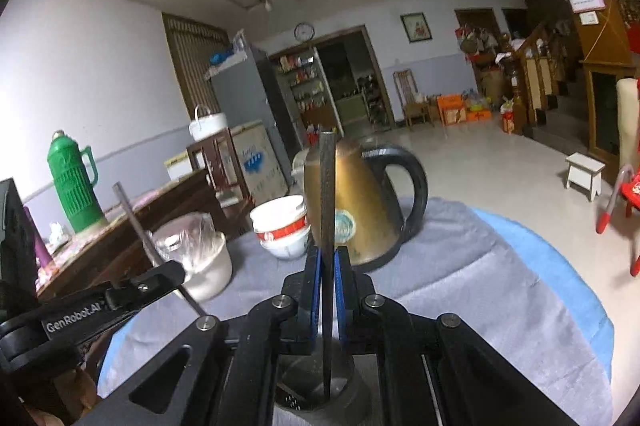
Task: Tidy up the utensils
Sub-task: 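Lift both held chopsticks and carry them over the grey utensil cup, then lower the chopsticks into the grey cup and open both tools, then move both tools back over the remaining chopsticks on the cloth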
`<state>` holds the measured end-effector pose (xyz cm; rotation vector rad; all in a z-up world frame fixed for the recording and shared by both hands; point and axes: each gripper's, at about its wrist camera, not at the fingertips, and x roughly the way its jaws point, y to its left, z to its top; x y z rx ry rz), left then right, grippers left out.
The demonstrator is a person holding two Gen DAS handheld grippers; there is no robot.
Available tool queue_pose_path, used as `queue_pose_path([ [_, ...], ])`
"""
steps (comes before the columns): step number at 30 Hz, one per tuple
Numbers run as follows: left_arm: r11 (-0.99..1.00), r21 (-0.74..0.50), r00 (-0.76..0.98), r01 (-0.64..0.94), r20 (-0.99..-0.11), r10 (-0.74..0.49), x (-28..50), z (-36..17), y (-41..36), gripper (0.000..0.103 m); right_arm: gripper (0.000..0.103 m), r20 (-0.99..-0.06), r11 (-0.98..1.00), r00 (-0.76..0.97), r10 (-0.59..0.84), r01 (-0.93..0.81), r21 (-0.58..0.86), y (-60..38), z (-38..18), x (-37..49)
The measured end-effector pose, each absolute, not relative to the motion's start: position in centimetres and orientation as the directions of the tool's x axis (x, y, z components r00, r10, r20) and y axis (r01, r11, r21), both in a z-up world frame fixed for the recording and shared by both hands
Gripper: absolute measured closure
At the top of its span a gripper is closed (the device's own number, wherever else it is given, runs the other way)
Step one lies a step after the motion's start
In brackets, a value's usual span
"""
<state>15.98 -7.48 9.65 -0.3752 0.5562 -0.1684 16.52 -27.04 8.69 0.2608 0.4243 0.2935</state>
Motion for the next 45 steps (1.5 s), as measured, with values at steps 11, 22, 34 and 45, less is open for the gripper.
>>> queue_pose_path([
  [11,0.903,-0.428,0.836,0.033,-0.484,-0.260,12.9,11.1,-5.3,0.039,0.049,-0.422,0.935,0.854,0.305,-0.183,0.305,-27.6,8.9,15.6],
  [22,0.894,-0.430,0.899,-0.125,-0.430,-0.081,0.9,10.9,3.2,0.023,0.024,-0.409,0.934,0.864,0.294,-0.168,0.315,-29.1,8.2,8.2],
  [34,0.826,-0.398,0.747,-0.399,-0.663,0.041,-5.4,2.1,10.2,0.023,0.024,-0.619,0.934,0.706,0.346,-0.196,0.298,-25.4,0.4,3.5],
  [45,0.873,-0.346,0.727,-0.344,-0.687,0.014,-6.3,1.8,7.3,0.022,0.024,-0.639,0.910,0.647,0.415,-0.285,0.302,-23.0,0.0,2.5],
])
